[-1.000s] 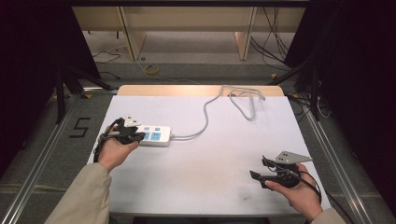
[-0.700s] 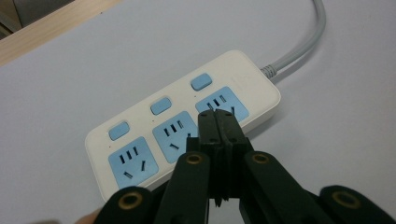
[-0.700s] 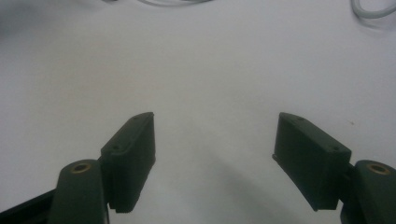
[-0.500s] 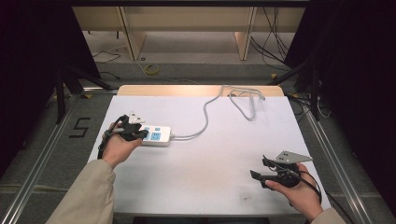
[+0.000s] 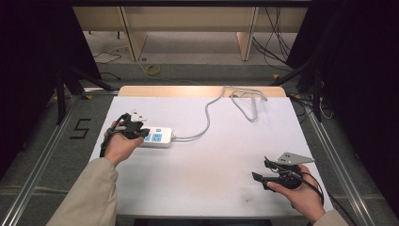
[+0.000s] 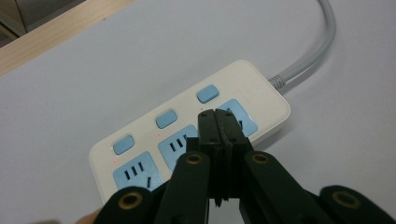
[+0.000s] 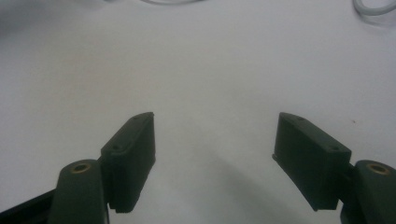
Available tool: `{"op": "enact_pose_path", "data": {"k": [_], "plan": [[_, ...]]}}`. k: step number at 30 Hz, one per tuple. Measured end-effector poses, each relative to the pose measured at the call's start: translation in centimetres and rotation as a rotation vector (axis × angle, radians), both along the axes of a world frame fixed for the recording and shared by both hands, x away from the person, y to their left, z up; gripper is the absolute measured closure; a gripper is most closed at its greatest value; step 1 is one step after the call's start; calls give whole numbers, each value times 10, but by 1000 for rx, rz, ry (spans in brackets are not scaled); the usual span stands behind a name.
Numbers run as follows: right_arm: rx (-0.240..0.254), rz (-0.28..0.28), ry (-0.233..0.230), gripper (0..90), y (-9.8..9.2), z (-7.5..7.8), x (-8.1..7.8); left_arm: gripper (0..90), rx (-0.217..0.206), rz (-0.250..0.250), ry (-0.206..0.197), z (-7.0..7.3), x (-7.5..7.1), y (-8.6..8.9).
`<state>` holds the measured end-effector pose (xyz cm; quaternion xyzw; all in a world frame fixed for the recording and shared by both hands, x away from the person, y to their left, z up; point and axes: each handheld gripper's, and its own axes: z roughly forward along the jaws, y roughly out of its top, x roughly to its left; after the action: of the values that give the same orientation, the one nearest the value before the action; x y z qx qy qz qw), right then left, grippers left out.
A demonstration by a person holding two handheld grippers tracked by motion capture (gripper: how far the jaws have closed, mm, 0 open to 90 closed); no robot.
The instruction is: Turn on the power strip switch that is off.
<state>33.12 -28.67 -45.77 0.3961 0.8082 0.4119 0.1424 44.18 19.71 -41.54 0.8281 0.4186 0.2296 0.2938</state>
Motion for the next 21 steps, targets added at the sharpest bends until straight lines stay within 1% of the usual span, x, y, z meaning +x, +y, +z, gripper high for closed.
{"op": "enact_pose_path", "data": {"k": [11,21], "plan": [[-3,0,4,296,0,0,0,899,6,7,0,-1,8,1],[4,-3,6,296,0,-1,1,899,13,2,7,-5,14,-3]]}}
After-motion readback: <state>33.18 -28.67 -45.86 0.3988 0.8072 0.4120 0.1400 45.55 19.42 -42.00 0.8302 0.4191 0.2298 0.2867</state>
